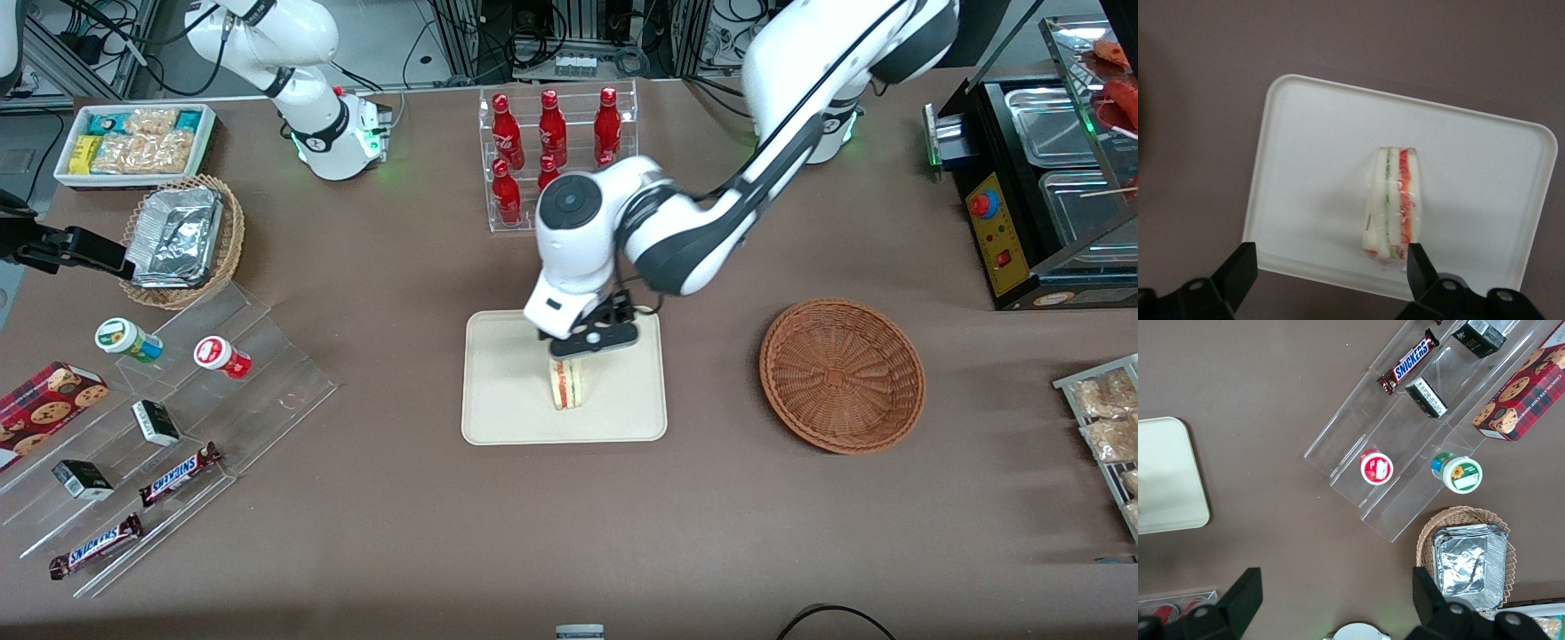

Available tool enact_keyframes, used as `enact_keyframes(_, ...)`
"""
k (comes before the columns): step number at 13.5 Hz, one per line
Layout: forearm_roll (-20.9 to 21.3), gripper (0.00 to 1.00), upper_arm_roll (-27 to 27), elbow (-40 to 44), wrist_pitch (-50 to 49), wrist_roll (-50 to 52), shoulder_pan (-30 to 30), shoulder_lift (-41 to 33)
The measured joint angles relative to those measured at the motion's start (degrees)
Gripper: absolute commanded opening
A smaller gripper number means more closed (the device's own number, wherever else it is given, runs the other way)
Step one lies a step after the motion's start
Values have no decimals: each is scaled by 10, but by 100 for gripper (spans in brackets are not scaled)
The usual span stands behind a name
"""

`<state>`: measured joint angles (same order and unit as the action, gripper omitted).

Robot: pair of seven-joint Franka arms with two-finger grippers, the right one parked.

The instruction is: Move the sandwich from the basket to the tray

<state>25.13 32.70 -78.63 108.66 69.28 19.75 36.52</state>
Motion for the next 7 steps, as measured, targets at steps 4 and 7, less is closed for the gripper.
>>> enact_keyframes(4, -72, 99, -1, -2, -99, -50, -70, -81)
enact_keyframes(7, -118, 99, -2, -5, -181, -162, -135, -143)
